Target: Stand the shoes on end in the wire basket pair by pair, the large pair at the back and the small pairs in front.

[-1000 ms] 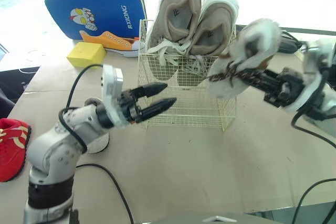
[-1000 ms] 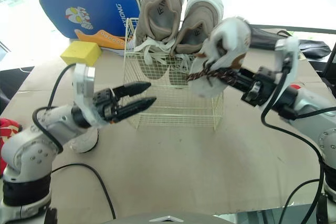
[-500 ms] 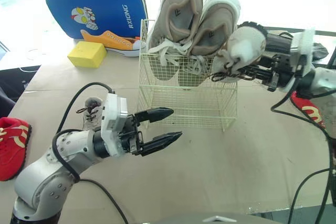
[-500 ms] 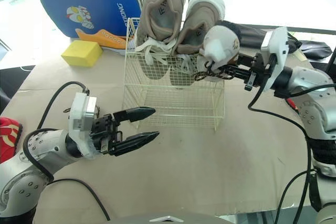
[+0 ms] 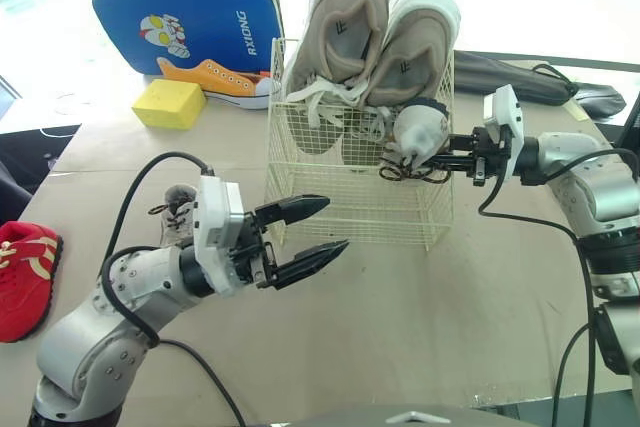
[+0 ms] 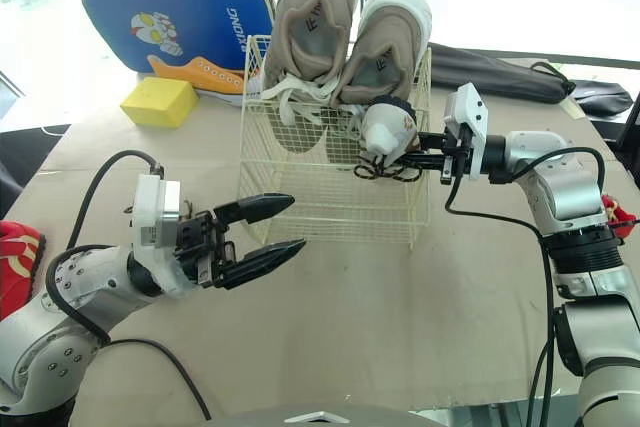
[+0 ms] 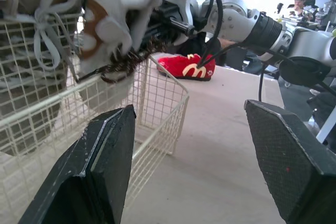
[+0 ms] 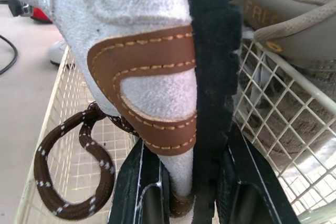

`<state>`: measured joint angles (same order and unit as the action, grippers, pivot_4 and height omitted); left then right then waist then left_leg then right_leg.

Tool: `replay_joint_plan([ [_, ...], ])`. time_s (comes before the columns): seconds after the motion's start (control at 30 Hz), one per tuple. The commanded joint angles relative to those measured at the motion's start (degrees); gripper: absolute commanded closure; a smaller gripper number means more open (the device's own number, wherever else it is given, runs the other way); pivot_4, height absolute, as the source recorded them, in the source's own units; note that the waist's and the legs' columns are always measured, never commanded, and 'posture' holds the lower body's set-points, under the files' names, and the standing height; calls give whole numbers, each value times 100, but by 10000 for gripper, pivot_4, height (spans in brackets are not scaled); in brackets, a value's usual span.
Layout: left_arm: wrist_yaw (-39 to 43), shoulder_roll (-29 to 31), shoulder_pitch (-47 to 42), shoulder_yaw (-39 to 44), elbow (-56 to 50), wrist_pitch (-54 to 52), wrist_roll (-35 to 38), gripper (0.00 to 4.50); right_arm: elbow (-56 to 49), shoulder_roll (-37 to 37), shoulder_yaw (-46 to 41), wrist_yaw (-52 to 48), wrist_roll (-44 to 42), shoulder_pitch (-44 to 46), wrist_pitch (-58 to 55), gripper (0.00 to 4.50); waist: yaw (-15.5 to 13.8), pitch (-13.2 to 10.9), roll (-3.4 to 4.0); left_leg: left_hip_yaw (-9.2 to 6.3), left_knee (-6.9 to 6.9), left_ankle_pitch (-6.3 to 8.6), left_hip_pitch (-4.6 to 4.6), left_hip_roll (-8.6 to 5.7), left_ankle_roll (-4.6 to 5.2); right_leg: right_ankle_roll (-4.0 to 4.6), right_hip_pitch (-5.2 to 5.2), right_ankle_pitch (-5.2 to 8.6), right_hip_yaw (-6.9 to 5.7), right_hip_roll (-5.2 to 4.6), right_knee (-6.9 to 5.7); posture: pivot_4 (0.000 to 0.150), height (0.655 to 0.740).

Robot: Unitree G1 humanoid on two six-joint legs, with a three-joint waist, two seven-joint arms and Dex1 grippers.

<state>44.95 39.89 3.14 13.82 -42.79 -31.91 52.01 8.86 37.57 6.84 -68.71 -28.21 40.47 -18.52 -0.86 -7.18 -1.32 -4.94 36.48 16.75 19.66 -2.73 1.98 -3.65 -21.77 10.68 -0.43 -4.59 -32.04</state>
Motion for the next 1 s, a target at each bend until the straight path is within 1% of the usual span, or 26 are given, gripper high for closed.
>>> replay_joint_plan([
  [0.03,95,115,-197,172,114,124,59,8372,230,-26,99,-173,93,44,-449,42087,-1,3,-3,-1,1,3,-1,0,6,0,0,0,-1,0,-1,1500,7400],
  [0.1,111,129,-290,188,210,132,87,8372,244,-86,68,-166,121,81,-469,42087,0,8,-4,-5,2,3,-2,0,5,0,0,0,-4,1,-4,1500,7400],
  [0.13,123,129,-306,192,233,141,87,8372,223,-103,32,-178,99,89,-505,31631,5,10,-2,-6,2,3,-2,-1,5,0,0,0,-5,2,-6,1500,7400],
  [0.17,150,136,-303,210,239,155,88,8372,176,-100,-24,-193,57,78,-547,28325,12,11,-1,-5,1,2,-3,-1,4,0,0,0,-5,2,-6,1500,7400],
  [0.2,175,144,-293,231,243,162,94,8372,148,-100,-94,-167,50,70,-535,22804,14,11,-1,-4,1,-2,-5,-1,-1,0,0,0,-3,2,-7,1500,7400],
  [0.23,215,164,-264,262,240,162,101,8372,68,-53,-174,-179,41,24,-485,18959,14,11,-1,-3,2,-11,-5,-1,-18,0,0,0,-3,2,-7,1500,7400],
  [0.3,336,237,-197,363,246,148,140,8372,-237,42,-417,-68,-28,-111,-443,9655,-9,12,-1,-3,2,-11,-4,-1,-18,0,0,0,-3,1,-8,1500,7400],
  [0.33,361,261,-171,420,256,131,167,8372,-402,67,-553,70,-64,-171,-474,4218,-15,11,-1,-6,2,-11,0,-2,-18,0,0,0,-5,0,-7,1500,7400],
  [0.37,435,310,-124,486,269,132,175,8372,-680,176,-720,154,-139,-304,-554,447,-23,10,0,-8,2,-11,0,-3,-18,0,0,0,-6,-1,-7,1500,7400],
  [0.53,513,417,-119,551,309,72,272,8372,-1503,516,-1246,520,-384,-707,-929,447,-24,2,14,-11,2,-10,8,-11,-18,-1,-4,1,-7,-7,-3,1500,7400],
  [0.67,311,423,-250,532,283,-83,457,8372,-2062,730,-1737,969,-469,-1077,-1117,447,3,-2,21,-10,-1,-4,8,-4,-6,-2,-8,1,-7,-2,-3,1500,7400],
  [0.77,152,414,-342,567,364,-178,573,8372,-2585,969,-2152,1080,-639,-1570,-1329,447,-1,-6,28,-9,-2,2,9,-2,4,-1,-9,1,-7,-2,-3,1500,7400],
  [0.83,116,417,-361,556,382,-205,577,8372,-2777,1053,-2464,1104,-575,-1927,-1090,447,-13,-5,26,-12,-2,3,11,-2,6,-1,-9,1,-8,-3,1,1500,7400],
  [0.93,26,426,-275,626,356,-277,631,8372,-3217,951,-2938,1311,-754,-2368,-992,447,-2,-4,24,-5,-1,4,8,-3,7,-3,-4,1,-5,-4,2,1500,7400],
  [1.0,-55,428,-115,779,336,-315,665,8372,-3691,893,-2889,1543,-860,-2510,-1131,447,4,-9,31,-5,-1,4,8,-2,7,-4,-4,1,-4,-4,2,1500,7400],
])
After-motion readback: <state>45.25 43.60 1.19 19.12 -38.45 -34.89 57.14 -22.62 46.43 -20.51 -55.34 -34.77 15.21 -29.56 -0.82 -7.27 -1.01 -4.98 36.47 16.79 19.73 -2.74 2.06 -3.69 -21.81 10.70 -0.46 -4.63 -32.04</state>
